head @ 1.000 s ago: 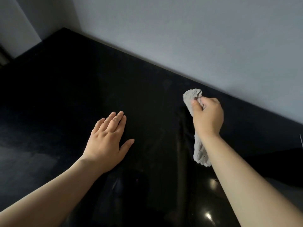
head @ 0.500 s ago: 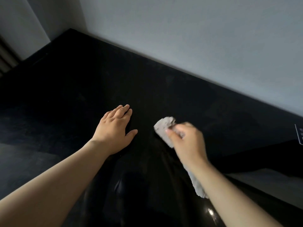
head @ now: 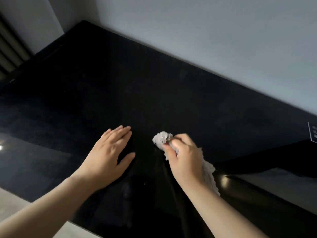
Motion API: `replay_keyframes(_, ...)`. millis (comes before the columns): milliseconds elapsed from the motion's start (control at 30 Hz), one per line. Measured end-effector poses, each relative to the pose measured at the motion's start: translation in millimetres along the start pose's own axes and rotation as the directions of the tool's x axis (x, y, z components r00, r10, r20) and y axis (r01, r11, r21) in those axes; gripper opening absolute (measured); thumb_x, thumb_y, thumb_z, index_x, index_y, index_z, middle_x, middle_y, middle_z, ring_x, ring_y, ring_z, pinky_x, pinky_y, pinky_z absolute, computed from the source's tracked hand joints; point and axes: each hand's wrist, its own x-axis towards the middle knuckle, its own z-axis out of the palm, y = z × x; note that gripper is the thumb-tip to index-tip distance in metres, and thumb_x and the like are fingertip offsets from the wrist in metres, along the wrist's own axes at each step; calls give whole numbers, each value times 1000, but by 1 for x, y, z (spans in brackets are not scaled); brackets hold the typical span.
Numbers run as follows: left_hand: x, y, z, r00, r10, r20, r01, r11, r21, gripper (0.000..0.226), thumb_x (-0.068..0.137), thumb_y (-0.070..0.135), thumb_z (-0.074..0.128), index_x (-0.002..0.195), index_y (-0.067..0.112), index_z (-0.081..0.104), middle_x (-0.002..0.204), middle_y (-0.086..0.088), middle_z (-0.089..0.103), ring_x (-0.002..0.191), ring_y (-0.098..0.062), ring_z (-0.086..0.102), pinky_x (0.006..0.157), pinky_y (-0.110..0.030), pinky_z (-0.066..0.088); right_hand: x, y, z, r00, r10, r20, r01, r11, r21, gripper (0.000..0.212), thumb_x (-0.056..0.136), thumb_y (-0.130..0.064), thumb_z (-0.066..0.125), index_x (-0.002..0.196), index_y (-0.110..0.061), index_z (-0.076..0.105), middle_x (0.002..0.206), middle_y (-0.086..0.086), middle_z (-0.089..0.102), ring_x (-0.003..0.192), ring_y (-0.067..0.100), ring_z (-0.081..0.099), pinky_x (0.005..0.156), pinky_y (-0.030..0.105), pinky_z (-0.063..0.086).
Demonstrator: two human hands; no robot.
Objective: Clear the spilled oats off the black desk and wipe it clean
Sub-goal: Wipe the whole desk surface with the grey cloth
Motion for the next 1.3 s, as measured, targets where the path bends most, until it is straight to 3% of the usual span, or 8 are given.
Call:
replay_keyframes(100,-42,2,3,999,-39,37,38,998,41,71,91,59,33,142,11,45,152,1,37,142,-14,27,116,-30,16,-16,-8,-16,983,64,174,-87,988,128,31,85,-34,67,60,-19,56,84,-12,56,67,9,57,57,25,44)
replay_keyframes(233,-48,1,-6,999,-38,33,35,996,88,75,90,60,33,145,10,40,154,-1,32,143,-16,24,116,-30,12,33,3,-44,950,241,-201,-225,969,100,47,87,-28,64,51,-22,34,76,-5,48,63,14,48,57,31,30)
replay_keyframes(367,-45,-1,-2,1000,-4,11,3,997,77,77,89,62,32,148,12,34,157,2,25,146,-14,17,117,-26,4,51,7,-20,899,359,-252,-371,928,-1,44,93,-28,56,55,-19,34,83,-5,47,65,17,47,54,28,25)
replay_keyframes(500,-51,-6,6,1000,10,19,-12,996,93,78,88,61,29,151,14,26,160,4,16,148,-12,7,119,-33,8,1,-26,9,957,211,-199,-234,967,-103,25,90,-32,60,67,-23,57,84,-11,50,66,11,49,51,17,22)
replay_keyframes(700,-60,-14,6,998,16,59,-21,996,91,81,87,64,21,153,16,19,161,4,8,148,-12,0,119,-32,2,-72,-54,1,988,51,149,-68,991,113,22,88,-37,63,70,-24,64,86,-16,56,68,4,57,55,15,39)
replay_keyframes(933,-54,-9,1,1000,17,8,-17,996,93,84,85,64,12,154,15,13,161,3,2,147,-12,-7,117,-27,-8,0,-13,-23,940,304,-154,-307,952,9,36,92,-31,56,60,-18,44,87,-5,50,70,18,51,61,29,33)
replay_keyframes(1167,-63,-9,-1,1000,4,-9,-4,1000,8,67,95,42,49,150,10,28,158,-3,22,147,-19,15,118,-29,10,-115,-63,22,996,74,-51,-73,997,7,18,89,-35,62,76,-22,65,89,-12,57,69,7,54,55,26,44)
replay_keyframes(1300,-97,-10,-6,1000,13,8,-13,998,62,73,91,54,31,149,11,31,156,-4,26,147,-19,16,118,-33,10,-138,-73,10,990,105,94,-121,975,188,23,89,-37,62,70,-23,63,88,-16,57,69,6,59,56,25,48)
